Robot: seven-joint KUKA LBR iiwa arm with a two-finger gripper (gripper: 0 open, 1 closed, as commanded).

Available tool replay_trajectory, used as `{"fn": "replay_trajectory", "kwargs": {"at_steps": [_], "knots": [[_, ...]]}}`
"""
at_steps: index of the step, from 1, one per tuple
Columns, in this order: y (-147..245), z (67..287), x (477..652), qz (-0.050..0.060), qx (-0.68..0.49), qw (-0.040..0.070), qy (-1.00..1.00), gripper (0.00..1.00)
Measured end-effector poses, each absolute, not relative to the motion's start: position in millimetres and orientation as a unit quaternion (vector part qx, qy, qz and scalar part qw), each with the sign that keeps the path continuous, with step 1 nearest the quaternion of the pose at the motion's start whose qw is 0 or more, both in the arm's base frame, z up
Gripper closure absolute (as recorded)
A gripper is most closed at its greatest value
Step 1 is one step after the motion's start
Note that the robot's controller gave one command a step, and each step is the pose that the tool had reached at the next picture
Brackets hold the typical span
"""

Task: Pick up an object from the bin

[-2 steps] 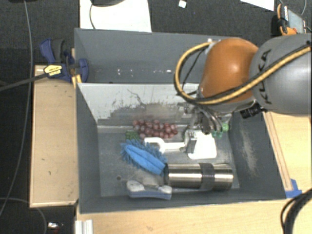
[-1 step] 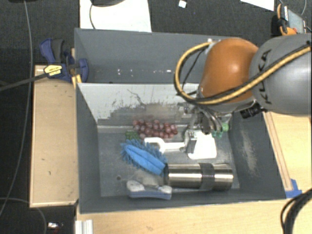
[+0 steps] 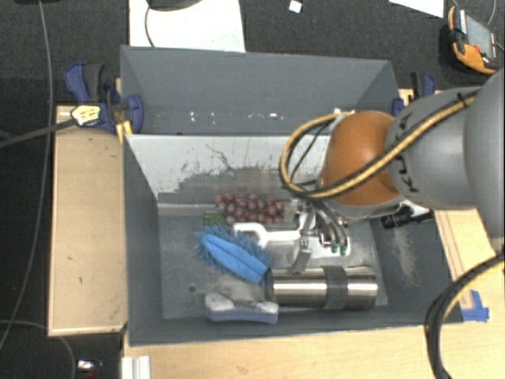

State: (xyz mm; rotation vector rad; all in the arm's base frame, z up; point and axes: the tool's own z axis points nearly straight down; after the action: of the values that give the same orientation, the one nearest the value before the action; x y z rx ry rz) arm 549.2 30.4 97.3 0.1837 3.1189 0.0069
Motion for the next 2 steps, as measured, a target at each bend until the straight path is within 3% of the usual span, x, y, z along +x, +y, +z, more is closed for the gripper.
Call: {"fn": "replay_trajectory", "kwargs": {"at_steps": [2], "knots": [[58, 124, 555.4, 0.002, 0.031, 0.008, 0.999, 0.00]]}}
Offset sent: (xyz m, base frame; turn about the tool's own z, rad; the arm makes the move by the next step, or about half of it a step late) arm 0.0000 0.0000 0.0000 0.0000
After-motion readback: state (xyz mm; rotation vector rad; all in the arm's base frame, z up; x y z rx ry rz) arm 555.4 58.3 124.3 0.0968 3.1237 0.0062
